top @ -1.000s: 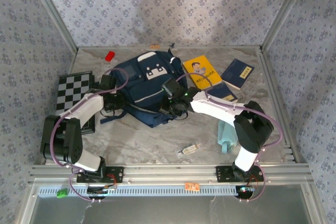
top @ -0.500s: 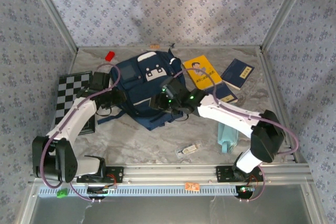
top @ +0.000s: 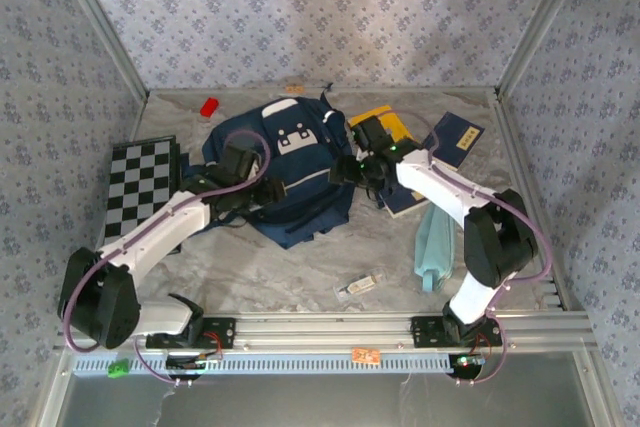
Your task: Pack the student bag
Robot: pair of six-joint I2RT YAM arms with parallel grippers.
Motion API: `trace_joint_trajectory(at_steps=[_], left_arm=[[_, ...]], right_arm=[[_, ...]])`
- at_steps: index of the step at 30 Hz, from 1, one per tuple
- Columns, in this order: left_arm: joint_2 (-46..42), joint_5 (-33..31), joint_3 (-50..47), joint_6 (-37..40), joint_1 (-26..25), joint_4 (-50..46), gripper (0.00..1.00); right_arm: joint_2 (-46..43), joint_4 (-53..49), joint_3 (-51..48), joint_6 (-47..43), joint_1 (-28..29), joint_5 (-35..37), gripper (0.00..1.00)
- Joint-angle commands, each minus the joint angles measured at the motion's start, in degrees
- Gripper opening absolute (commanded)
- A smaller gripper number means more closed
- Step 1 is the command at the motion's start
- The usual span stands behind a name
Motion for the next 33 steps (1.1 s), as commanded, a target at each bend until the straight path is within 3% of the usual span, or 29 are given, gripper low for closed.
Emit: trace_joint_trajectory(at_steps=[1,9,16,23,33], left_arm=[[2.44,-1.1,3.66,-2.59,-3.38,4.85,0.55],[11.49,-3.17,12.14,-3.51,-9.73,6.95,0.55],[17.73,-3.1,18.89,-3.35,-12.1,7.36,0.55],[21.31,-2.8,23.48,-2.52,-12.35,6.33,0.55],[22.8,-2.16,25.24,-2.19,-12.39,6.41,0.55]], right_arm=[[1.92,-1.36,3.81,-7.03,-5.22,-0.14,0.75],[10.61,-3.17,11.77,-12.98,-15.65,-1.44,0.76],[16.89,-1.86,17.84,-12.81,-23.66,-2.72,0.77],[22.97,-2.08,23.19,-13.08,-28.28,-3.91,0.78],[30.99,-5.38,31.62,-15.72,-28.53,-5.31,0.78]])
